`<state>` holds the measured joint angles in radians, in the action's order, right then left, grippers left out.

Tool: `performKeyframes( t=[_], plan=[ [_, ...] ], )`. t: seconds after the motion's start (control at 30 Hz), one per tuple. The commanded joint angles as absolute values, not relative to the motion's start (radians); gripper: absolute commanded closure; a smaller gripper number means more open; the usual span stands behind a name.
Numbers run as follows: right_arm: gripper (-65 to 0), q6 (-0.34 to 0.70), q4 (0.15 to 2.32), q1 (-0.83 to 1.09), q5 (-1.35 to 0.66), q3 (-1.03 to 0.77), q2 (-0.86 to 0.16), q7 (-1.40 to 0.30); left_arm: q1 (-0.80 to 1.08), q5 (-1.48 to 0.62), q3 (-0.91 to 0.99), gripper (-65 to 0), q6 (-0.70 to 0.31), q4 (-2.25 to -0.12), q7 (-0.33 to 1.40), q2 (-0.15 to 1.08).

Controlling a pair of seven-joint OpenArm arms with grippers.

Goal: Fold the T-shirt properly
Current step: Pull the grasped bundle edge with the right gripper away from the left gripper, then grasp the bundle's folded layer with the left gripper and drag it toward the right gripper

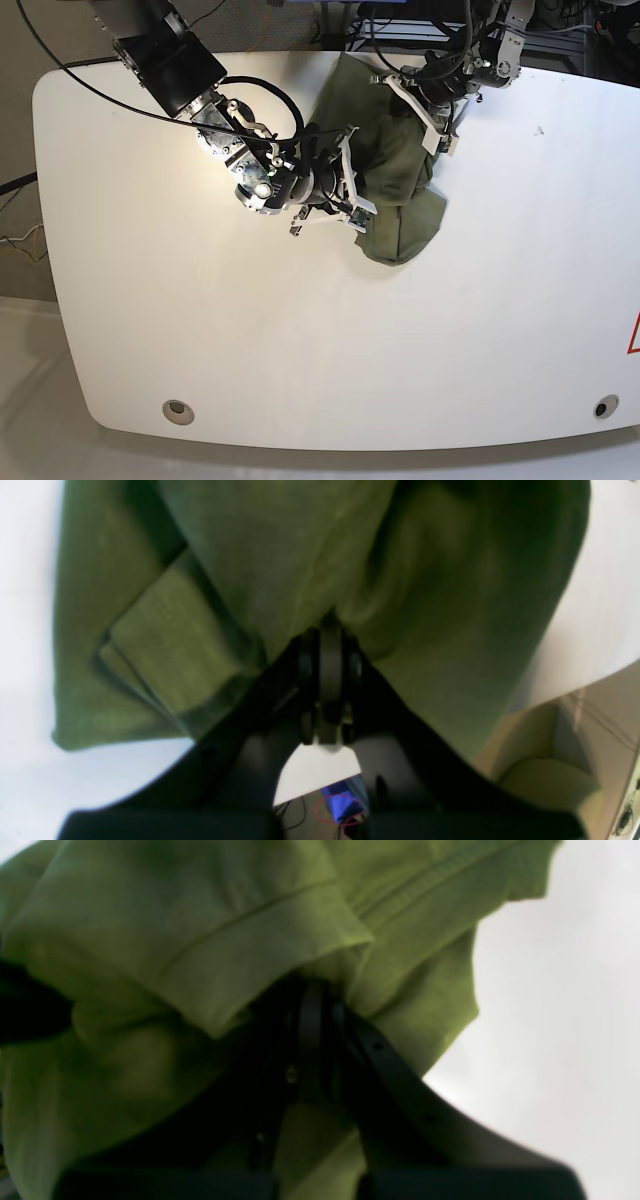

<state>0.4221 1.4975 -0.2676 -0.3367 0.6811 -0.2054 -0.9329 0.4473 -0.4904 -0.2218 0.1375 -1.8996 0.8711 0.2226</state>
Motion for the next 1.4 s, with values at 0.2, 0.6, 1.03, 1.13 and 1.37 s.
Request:
performKeyframes(
  t=[0.2, 0.6, 1.03, 1.13, 1.37],
  plan=[
    [0.0, 0.424, 1.573, -0.257, -0.329, 0.547, -0.206, -1.036, 0.437, -0.464, -0.22, 0.0, 0.15, -1.905, 0.886, 0.225],
    [0.0, 0.426, 1.718, -0.24, -0.326, 0.407, -0.211, -1.171, 0.417, -0.375, -0.202, 0.0, 0.15, -1.906, 0.886, 0.225],
    [0.0, 0.426, 1.695, -0.17, -0.321, 0.401, -0.216, -1.162, 0.32, -0.371, -0.254, 0.0, 0.147, -1.925, 0.891, 0.22],
    [0.0, 0.426, 1.689, -0.154, -0.321, 0.401, -0.223, -1.138, 0.302, -0.372, -0.294, 0.0, 0.148, -1.929, 0.894, 0.219],
    [0.0, 0.426, 1.687, -0.125, -0.321, 0.401, -0.242, -1.113, 0.28, -0.372, -0.338, 0.0, 0.15, -1.936, 0.941, 0.186]
  ],
)
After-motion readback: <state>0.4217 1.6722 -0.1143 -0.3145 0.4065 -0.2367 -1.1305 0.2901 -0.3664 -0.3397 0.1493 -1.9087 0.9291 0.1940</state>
